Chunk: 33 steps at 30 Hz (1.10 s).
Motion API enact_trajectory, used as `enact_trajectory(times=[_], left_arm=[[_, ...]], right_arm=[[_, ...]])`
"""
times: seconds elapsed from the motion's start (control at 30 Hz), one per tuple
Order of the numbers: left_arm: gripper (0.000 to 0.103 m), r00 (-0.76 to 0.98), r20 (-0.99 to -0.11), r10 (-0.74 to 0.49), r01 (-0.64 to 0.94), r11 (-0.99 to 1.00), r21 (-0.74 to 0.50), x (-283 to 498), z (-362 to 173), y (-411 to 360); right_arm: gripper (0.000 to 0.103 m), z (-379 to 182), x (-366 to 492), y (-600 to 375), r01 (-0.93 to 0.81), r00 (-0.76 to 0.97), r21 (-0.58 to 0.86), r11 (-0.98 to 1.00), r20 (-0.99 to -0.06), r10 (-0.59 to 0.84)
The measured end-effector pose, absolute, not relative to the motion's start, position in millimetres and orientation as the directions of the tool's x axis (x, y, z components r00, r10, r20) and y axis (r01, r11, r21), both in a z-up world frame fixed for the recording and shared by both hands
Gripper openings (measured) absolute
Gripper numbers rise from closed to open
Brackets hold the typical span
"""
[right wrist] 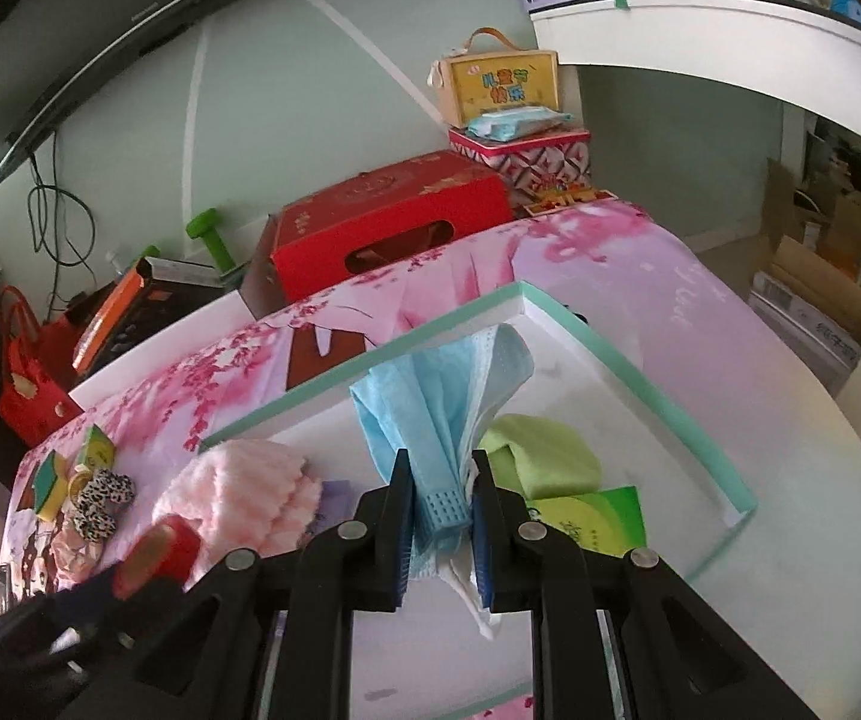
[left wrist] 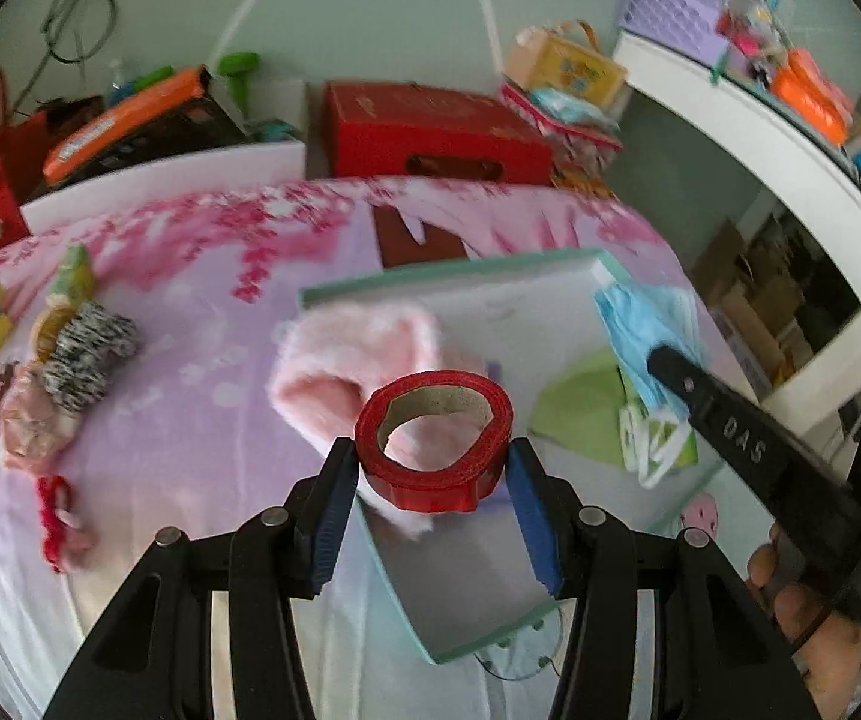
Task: Organize soft objects
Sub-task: 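Open both grippers to drop the tape roll and mask into the tray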
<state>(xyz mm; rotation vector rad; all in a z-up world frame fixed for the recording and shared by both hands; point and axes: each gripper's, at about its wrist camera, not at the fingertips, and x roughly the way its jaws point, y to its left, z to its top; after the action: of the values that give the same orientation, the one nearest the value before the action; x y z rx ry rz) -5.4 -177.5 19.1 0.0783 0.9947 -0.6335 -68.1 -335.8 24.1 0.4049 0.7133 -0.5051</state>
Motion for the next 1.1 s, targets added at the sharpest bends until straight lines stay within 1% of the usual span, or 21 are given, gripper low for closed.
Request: enact_trajectory(times=[0.27,0.47,0.5,0.53,0.6,0.63,0.67,0.7,0.73,0.8,0.87,0.97,1.03,1.1], left_arm=[[0.053,0.304,-0.847,-0.437,0.56,0.801,-0.212,-18,2,-188],[0.053,0.285,-0.858,-0.427,0.582,0.789,-0.199,-25,-4,-193],[0.054,0.281,-0.859,-0.428,0.582,0.787,-0.202,-25,-4,-194],[0.058,0.277,-0.859,-0.431,0.583,0.786,-0.206,-24,-4,-194],[0.064,0.283,-0.858,-0.429,0.581,0.788,-0.202,-25,-3,-193],[0.065,0.286,-0.858,-0.427,0.58,0.79,-0.2,-24,-3,-193],[0.065,0.29,-0.857,-0.427,0.58,0.79,-0.197,-24,-2,-193],[0.065,0.292,-0.856,-0.427,0.579,0.791,-0.197,-24,-2,-192],[0.066,0.293,-0.856,-0.427,0.579,0.792,-0.197,-23,-2,-192],[0.067,0.299,-0.857,-0.42,0.573,0.797,-0.191,-22,-1,-191],[0.069,0.314,-0.859,-0.403,0.567,0.806,-0.171,-21,-1,-189],[0.072,0.336,-0.859,-0.386,0.552,0.82,-0.153,-17,0,-186],[0.085,0.345,-0.859,-0.379,0.532,0.833,-0.153,-13,-1,-181],[0.087,0.36,-0.856,-0.37,0.514,0.845,-0.149,-10,0,-177]], right_arm=[[0.018,22,-70,-329,0.545,0.624,0.182,0.819,-0.74,-0.251],[0.02,18,-69,-328,0.538,0.605,0.187,0.822,-0.764,-0.223],[0.02,17,-69,-327,0.536,0.605,0.189,0.823,-0.765,-0.218],[0.02,18,-69,-327,0.535,0.608,0.193,0.823,-0.764,-0.216],[0.027,17,-69,-327,0.533,0.612,0.207,0.82,-0.764,-0.205],[0.036,17,-69,-328,0.535,0.611,0.21,0.819,-0.765,-0.203],[0.049,16,-69,-328,0.541,0.606,0.209,0.815,-0.769,-0.205],[0.056,15,-69,-328,0.545,0.603,0.209,0.812,-0.771,-0.206],[0.06,15,-70,-329,0.548,0.602,0.211,0.809,-0.771,-0.207],[0.061,15,-70,-330,0.553,0.603,0.216,0.805,-0.77,-0.208],[0.07,14,-69,-331,0.561,0.596,0.21,0.801,-0.774,-0.215],[0.074,10,-69,-333,0.575,0.58,0.201,0.793,-0.784,-0.222],[0.079,8,-69,-335,0.589,0.566,0.19,0.786,-0.791,-0.233],[0.085,6,-69,-338,0.599,0.558,0.185,0.779,-0.794,-0.24]])
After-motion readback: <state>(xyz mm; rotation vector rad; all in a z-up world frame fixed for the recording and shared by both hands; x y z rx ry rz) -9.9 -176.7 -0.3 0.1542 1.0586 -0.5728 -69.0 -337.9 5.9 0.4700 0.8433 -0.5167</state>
